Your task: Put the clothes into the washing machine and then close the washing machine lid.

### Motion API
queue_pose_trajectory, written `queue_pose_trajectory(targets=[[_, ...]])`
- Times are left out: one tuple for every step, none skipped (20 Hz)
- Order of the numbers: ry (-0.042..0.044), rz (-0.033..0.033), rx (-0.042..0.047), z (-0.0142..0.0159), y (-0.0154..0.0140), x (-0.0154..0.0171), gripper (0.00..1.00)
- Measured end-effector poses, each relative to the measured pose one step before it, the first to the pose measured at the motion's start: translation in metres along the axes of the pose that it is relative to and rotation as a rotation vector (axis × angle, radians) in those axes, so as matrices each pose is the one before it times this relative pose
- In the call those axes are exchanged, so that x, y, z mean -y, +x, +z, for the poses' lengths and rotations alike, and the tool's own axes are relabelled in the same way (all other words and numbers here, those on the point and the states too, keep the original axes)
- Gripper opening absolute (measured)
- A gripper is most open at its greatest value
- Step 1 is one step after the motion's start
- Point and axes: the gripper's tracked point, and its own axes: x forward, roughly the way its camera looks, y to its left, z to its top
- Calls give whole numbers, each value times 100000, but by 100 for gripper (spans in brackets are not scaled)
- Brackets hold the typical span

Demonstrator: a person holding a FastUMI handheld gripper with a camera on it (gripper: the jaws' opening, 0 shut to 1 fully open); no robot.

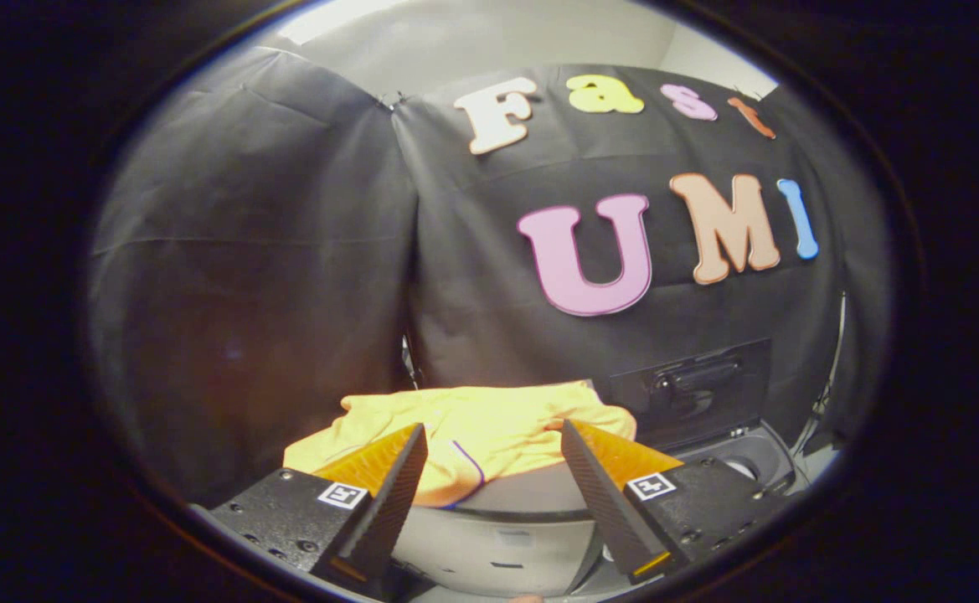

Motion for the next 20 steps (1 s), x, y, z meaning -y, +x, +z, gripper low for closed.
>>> queue_pose_trajectory(targets=[[410,783,-3124,107,2048,-1221,97],[1625,881,-4646,-150,1972,-1243,97],[131,-307,-3958,-232,1979,-1000,97],[156,-1137,-5594,-528,2031,-442,97],[-1090,-1043,-4683,-466,1948,-632,97],[-1228,25,-4538,-434,1701,-686,97],[-87,1679,-5957,-691,1348,-922,97],[2844,579,-3429,-597,1189,-906,97],[-278,-1557,-2526,-216,1110,-531,98],[-1431,-1160,-2018,-109,861,-190,98],[-705,-491,-2011,-167,731,-270,98],[982,-436,-2967,-384,730,-159,98],[2110,-1905,-1775,-182,882,168,98],[210,-1854,-2444,-307,692,348,98],[269,-1030,4213,844,121,183,97],[19,-1027,-3147,-463,621,101,95],[-1301,-2258,1797,212,-478,461,91],[-3565,-2030,-1742,-252,-110,581,89],[-4657,202,-1022,-304,-202,419,68],[-1446,985,1346,230,-39,316,48]])
